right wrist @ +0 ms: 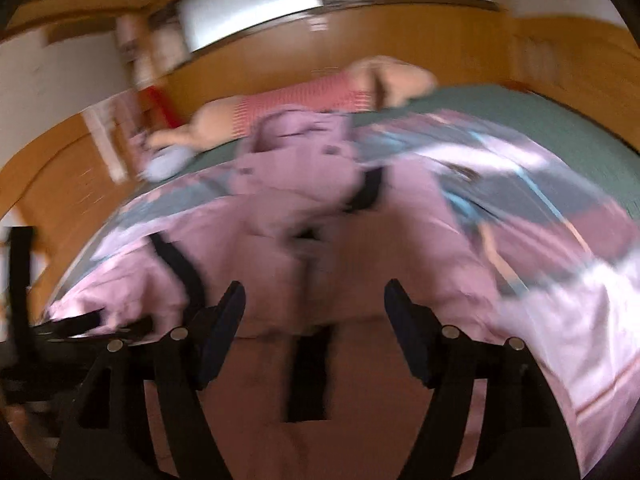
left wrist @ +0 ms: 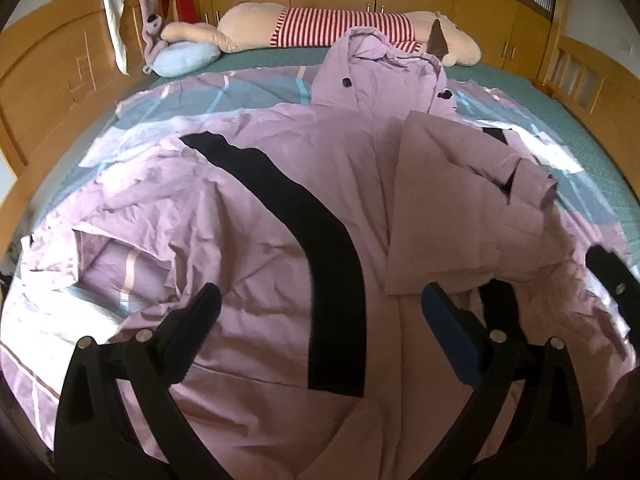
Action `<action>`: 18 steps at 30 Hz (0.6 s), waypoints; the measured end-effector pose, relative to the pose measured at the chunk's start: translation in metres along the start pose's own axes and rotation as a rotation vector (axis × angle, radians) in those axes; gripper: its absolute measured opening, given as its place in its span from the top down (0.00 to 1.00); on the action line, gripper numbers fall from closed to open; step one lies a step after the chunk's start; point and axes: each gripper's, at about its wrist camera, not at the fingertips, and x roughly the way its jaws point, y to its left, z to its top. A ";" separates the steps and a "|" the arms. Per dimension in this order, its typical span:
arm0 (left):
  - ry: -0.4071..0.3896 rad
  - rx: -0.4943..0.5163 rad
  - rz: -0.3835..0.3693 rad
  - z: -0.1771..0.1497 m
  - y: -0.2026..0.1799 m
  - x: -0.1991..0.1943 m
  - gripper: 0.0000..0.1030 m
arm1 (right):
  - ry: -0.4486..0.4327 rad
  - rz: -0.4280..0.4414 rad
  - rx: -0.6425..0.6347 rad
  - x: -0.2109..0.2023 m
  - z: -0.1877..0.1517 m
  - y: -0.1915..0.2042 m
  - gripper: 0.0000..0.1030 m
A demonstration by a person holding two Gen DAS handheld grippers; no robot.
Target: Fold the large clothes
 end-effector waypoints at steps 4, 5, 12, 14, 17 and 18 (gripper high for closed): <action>-0.006 0.027 -0.021 0.002 -0.008 0.005 0.03 | 0.072 -0.046 0.120 0.035 -0.035 -0.042 0.30; -0.009 0.040 -0.045 0.003 -0.013 0.005 0.03 | 0.100 -0.030 0.169 0.043 -0.039 -0.052 0.30; -0.061 0.202 -0.007 0.003 -0.066 0.018 0.03 | 0.099 -0.051 0.115 0.050 -0.042 -0.042 0.20; -0.059 0.225 0.040 0.003 -0.077 0.030 0.06 | 0.104 -0.052 0.110 0.051 -0.043 -0.041 0.20; -0.003 0.227 0.058 0.001 -0.078 0.052 0.80 | 0.110 -0.060 0.098 0.054 -0.046 -0.041 0.19; 0.044 0.208 0.060 0.002 -0.072 0.062 0.99 | 0.112 -0.064 0.094 0.054 -0.046 -0.040 0.18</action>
